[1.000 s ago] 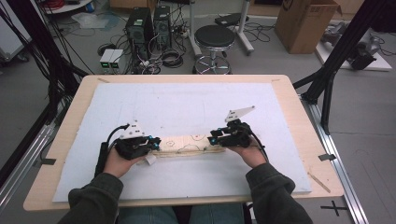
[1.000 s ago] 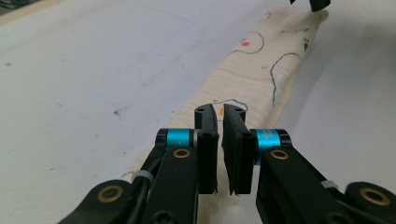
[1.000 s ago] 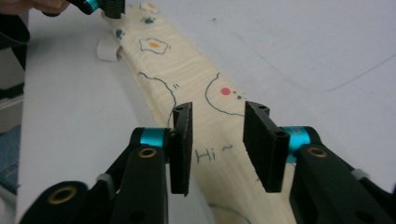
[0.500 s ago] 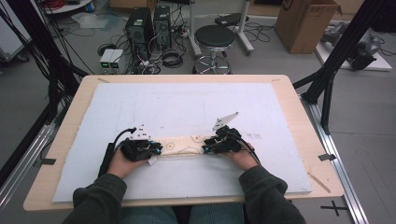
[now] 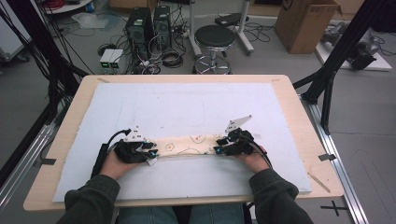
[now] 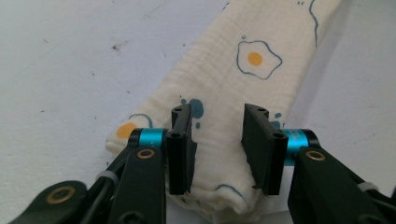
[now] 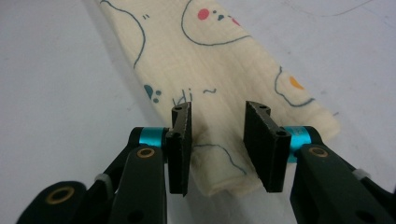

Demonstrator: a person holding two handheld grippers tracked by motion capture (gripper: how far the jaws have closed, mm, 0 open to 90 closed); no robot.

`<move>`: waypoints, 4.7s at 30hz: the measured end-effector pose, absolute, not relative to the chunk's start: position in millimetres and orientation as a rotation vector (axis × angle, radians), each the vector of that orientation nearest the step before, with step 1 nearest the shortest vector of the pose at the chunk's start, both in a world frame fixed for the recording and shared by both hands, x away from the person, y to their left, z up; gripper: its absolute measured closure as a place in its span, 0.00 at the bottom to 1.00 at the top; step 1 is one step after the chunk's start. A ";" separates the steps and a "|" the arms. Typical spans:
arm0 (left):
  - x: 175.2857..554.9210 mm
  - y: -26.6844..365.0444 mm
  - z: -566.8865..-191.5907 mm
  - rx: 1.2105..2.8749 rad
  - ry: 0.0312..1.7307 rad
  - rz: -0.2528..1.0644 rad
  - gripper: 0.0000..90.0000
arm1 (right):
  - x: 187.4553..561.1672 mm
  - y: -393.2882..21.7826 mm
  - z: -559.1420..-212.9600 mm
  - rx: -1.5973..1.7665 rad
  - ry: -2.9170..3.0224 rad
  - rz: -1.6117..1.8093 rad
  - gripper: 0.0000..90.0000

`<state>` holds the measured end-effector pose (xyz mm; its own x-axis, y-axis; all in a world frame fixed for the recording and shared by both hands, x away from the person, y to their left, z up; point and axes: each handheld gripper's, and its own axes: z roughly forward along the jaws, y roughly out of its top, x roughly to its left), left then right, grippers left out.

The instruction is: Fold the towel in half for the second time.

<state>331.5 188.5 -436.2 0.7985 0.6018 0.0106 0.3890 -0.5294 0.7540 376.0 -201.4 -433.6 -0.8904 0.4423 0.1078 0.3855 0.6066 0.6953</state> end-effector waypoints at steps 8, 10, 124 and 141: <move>331.9 195.8 -436.7 2.185 0.721 0.320 0.64 | 373.0 -210.0 -434.1 0.704 2.726 1.177 0.66; 331.3 195.8 -436.8 2.186 0.718 0.327 0.62 | 372.0 -209.7 -433.8 0.706 2.726 1.166 0.66; 361.3 208.0 -433.7 2.063 0.921 0.341 0.90 | 405.8 -212.7 -432.4 0.907 2.680 1.224 0.89; 395.0 196.2 -427.9 1.999 1.005 0.433 0.90 | 431.4 -219.7 -422.0 0.990 2.579 1.205 0.89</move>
